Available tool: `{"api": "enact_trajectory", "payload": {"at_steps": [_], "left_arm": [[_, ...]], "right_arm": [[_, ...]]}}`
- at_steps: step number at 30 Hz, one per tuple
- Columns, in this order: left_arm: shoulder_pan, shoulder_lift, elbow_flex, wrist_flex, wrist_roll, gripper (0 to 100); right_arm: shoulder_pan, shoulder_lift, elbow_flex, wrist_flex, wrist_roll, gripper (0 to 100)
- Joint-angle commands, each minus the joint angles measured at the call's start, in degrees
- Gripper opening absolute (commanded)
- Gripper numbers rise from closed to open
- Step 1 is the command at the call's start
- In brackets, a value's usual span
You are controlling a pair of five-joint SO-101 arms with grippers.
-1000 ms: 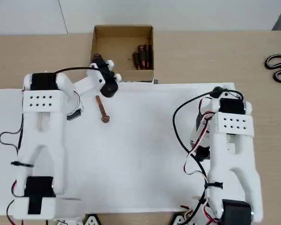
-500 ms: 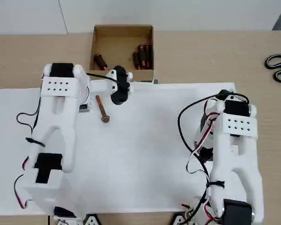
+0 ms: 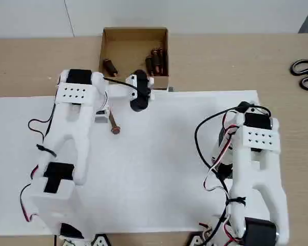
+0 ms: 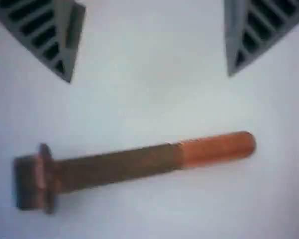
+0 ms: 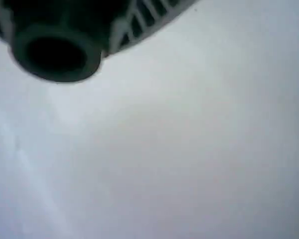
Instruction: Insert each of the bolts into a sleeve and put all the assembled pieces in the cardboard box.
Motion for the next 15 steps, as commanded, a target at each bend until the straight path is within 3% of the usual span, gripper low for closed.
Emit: {"api": "enact_trajectory", "payload": {"at_steps": [1, 4, 7, 11, 15], "left_arm": [[1.1, 0.8, -2.2, -8.4, -21.7, 19], [1.2, 1.8, -2.2, -9.2, -20.5, 19], [1.6, 1.4, -2.5, -6.6, -13.4, 17], [3.0, 1.6, -6.5, -0.4, 1.6, 2], [4.0, 1.6, -11.5, 6.8, 17.8, 1]], "right_arm": [[0.3, -2.1, -0.3, -0.4, 0.5, 0.2], [0.3, -2.2, -0.3, -0.4, 0.5, 0.2], [0.3, -2.2, -0.3, -0.4, 0.5, 0.2], [0.3, -2.2, -0.3, -0.4, 0.4, 0.2], [0.4, -2.2, -0.3, -0.4, 0.4, 0.2]]}}
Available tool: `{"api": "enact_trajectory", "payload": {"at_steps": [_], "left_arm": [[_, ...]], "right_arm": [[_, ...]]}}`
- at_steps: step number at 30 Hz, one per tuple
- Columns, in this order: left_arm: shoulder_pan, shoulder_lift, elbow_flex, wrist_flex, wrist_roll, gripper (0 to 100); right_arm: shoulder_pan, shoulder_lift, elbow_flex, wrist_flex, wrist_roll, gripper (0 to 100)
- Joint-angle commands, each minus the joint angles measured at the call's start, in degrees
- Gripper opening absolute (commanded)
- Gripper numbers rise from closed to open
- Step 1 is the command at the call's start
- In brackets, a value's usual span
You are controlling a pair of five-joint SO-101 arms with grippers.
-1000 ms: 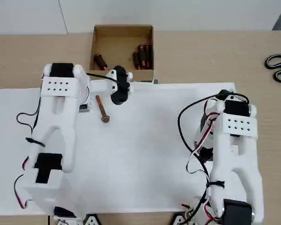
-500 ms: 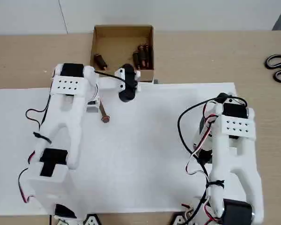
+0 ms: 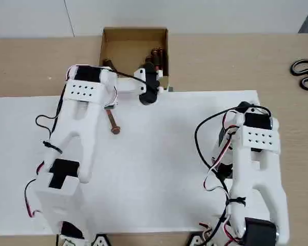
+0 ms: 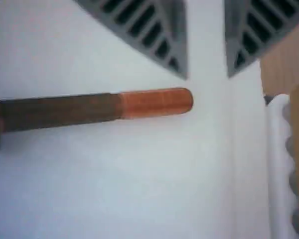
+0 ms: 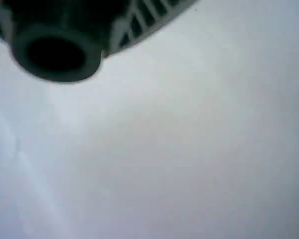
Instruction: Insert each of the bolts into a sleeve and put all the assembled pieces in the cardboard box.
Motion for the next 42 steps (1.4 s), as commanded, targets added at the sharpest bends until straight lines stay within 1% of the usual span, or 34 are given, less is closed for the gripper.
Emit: {"api": "enact_trajectory", "payload": {"at_steps": [1, 3, 7, 9, 12, 14, 17, 20, 23, 28, 33, 38, 42], "left_arm": [[1.2, -0.4, -6.2, 4.8, 15.7, 1], [1.7, -0.3, -7.7, 5.6, 25.0, 1], [2.7, -0.4, -7.9, 7.7, 40.0, 1], [3.0, -0.4, -8.0, 9.9, 49.6, 1], [3.1, -0.2, -8.0, 13.8, 66.5, 1], [2.7, -0.2, -7.7, 15.9, 76.0, 1], [2.1, -0.1, -6.6, 16.4, 87.0, 1], [2.0, 0.6, -5.4, 14.9, 95.6, 1], [1.9, 3.3, -5.3, 13.9, 100.0, 1], [2.3, 9.1, -5.5, 13.1, 101.1, 1], [1.7, 12.2, -5.8, 13.1, 106.8, 1], [1.7, 12.4, -11.5, 13.5, 106.7, 1], [1.7, 12.7, -15.1, 13.5, 104.0, 1]], "right_arm": [[0.4, -2.2, -0.3, -0.4, 0.4, 0.2], [0.4, -2.2, -0.3, -0.4, 0.4, 0.2], [0.6, -2.2, -0.3, -0.3, 0.4, 0.2], [0.6, -2.2, -0.3, -0.3, 0.4, 0.2], [0.6, -2.2, -0.3, -0.3, 0.4, 0.2], [0.6, -2.2, -0.3, -0.3, 0.4, 0.2], [0.6, -2.2, -0.3, -0.2, 0.4, 0.2], [0.6, -2.2, -0.3, -0.2, 0.4, 0.2], [0.6, -2.2, -0.3, 0.0, 0.4, 0.2], [0.6, -2.2, -0.4, 0.0, 0.4, 0.2], [0.6, -2.2, -0.4, 0.0, 0.4, 0.2], [0.6, -2.2, -0.4, -0.1, 0.4, 0.2], [0.6, -2.2, -0.4, -0.2, 0.4, 0.2]]}}
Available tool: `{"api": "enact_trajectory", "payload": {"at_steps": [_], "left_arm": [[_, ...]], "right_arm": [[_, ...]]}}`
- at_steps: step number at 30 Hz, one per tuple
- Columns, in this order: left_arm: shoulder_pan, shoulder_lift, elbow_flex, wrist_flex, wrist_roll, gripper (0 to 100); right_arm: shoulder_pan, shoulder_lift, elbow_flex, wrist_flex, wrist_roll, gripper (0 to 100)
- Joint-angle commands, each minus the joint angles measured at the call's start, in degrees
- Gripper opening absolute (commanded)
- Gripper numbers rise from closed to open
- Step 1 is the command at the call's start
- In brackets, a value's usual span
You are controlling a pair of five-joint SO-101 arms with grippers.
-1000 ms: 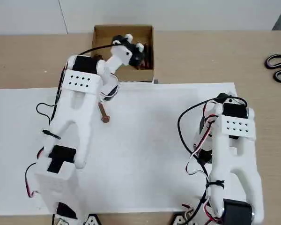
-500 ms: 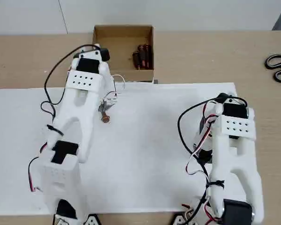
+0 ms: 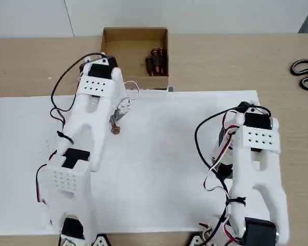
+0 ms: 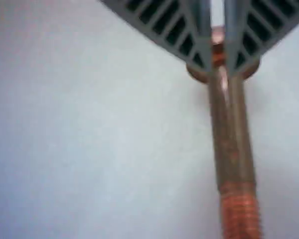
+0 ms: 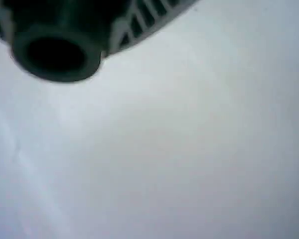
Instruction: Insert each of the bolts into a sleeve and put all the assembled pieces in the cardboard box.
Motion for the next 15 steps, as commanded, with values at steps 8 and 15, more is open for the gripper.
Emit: {"api": "enact_trajectory", "payload": {"at_steps": [8, 15], "left_arm": [[-0.5, -0.4, -3.9, -0.1, -3.6, 1], [-0.5, -0.4, -3.9, 0.1, -3.5, 8]], "right_arm": [[0.6, -2.2, -0.4, -0.2, 0.5, 0.2], [0.7, -2.2, -0.4, -0.2, 0.5, 0.2]]}}
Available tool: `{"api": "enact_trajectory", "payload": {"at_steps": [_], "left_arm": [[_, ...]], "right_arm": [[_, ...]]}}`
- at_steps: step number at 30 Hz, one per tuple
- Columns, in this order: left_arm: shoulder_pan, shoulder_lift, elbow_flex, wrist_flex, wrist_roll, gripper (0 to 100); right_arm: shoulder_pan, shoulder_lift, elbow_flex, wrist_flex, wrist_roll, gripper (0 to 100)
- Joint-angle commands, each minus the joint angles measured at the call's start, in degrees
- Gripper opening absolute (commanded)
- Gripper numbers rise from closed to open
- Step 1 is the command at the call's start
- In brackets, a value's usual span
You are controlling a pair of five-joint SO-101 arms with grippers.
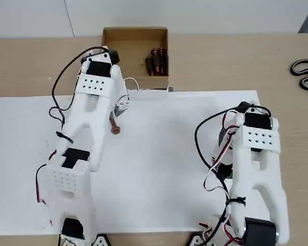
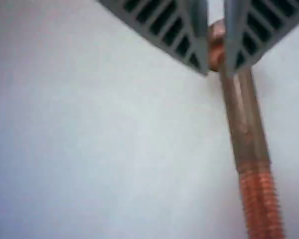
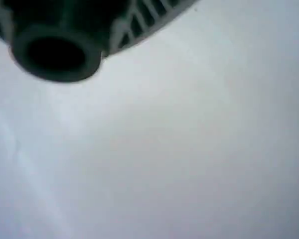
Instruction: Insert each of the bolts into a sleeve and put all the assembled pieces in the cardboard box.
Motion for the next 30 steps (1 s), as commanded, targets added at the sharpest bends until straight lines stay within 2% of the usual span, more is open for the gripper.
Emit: {"api": "enact_trajectory", "payload": {"at_steps": [1, 5, 12, 19, 27, 30], "left_arm": [[-0.4, -0.4, -2.0, 0.3, -0.1, 11], [-0.4, -0.4, -2.1, 1.2, 0.0, 16], [-0.5, -0.2, -1.9, 1.1, -0.3, 16], [-4.1, 5.8, -2.2, 0.9, -0.4, 16], [-3.6, 9.7, -2.2, 1.1, -0.2, 16], [-3.6, 11.9, -2.2, 1.1, -0.1, 11]], "right_arm": [[0.7, -2.2, -0.4, -0.2, 0.5, 0.2], [0.7, -2.2, -0.4, -0.2, 0.5, 0.2], [0.7, -2.2, -0.4, -0.2, 0.5, 0.2], [0.7, -2.2, -0.4, -0.2, 0.5, 0.2], [0.7, -2.2, -0.4, -0.3, 0.5, 0.2], [0.7, -2.2, -0.4, -0.3, 0.5, 0.2]]}}
